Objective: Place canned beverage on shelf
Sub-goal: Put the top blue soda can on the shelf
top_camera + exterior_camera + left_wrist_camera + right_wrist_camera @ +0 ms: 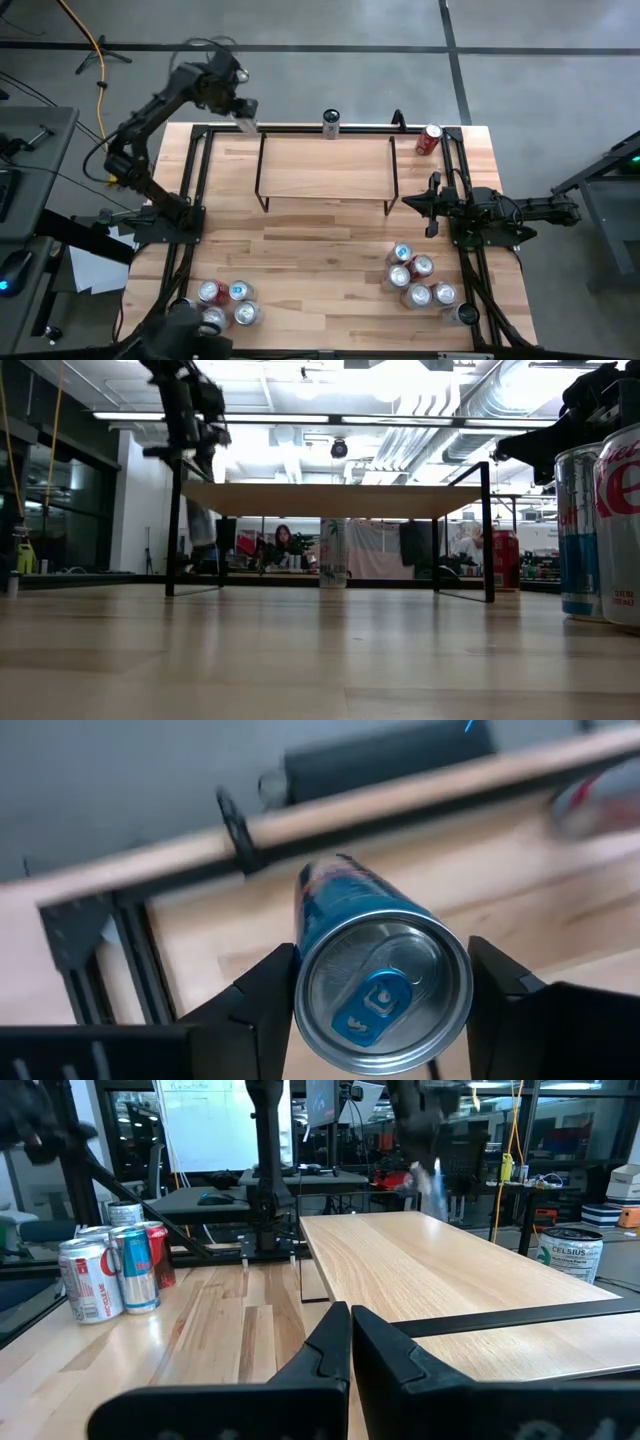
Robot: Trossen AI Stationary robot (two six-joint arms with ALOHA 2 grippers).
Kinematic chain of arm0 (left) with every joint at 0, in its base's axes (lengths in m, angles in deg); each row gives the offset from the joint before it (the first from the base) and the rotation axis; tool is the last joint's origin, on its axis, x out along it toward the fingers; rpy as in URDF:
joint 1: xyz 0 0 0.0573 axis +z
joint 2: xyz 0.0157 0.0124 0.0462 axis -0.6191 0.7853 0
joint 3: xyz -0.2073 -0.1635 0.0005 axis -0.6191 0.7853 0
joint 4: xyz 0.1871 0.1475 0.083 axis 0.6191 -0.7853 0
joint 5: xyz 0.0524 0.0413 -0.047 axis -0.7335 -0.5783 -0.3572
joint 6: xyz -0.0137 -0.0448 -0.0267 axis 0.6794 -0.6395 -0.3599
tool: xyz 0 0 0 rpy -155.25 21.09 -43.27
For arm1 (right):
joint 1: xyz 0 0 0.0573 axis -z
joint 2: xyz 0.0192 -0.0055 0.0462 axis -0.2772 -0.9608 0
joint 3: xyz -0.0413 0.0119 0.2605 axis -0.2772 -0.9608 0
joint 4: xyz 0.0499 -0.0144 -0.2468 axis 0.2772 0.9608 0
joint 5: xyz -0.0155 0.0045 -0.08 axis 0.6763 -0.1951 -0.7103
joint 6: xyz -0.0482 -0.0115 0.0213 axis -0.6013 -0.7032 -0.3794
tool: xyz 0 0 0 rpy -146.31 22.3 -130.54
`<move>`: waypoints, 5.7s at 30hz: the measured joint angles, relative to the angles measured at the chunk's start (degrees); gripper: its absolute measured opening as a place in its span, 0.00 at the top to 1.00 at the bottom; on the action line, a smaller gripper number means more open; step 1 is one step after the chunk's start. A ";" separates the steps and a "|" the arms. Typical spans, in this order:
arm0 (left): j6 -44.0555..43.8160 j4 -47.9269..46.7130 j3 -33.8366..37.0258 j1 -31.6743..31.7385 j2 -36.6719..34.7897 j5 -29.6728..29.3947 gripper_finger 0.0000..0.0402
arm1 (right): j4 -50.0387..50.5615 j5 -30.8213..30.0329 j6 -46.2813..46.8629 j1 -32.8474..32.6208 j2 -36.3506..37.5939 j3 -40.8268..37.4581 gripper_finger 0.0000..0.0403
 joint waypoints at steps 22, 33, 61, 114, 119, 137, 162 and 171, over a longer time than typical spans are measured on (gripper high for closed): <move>3.36 -18.63 -38.06 -30.84 -4.77 0.28 0.61 | 0.00 0.02 0.02 0.00 -0.02 0.00 1.00; -0.08 -23.34 -31.47 -43.06 -2.71 1.97 0.61 | -0.02 0.00 0.02 0.00 -0.02 0.00 1.00; 5.94 -23.11 -20.71 -41.75 4.79 -1.38 0.60 | 0.00 0.00 0.01 0.00 -0.02 0.00 1.00; 41.99 -23.31 -36.46 -43.43 3.04 1.29 0.38 | 0.00 0.01 0.02 0.00 -0.01 0.00 1.00; 54.69 -23.24 -34.71 -45.74 2.83 -0.54 0.38 | 0.00 -0.01 0.01 0.00 -0.02 0.00 1.00; 72.33 -20.85 -22.77 -48.02 2.90 -8.49 0.38 | 0.00 0.01 0.02 0.00 0.00 0.00 1.00; 74.34 -19.04 -22.65 -41.15 4.36 3.37 0.38 | 0.00 0.00 0.02 0.00 0.00 0.00 1.00; 72.41 -19.68 -22.65 -39.83 4.69 5.07 0.38 | 0.00 -0.01 0.02 0.00 0.00 0.00 1.00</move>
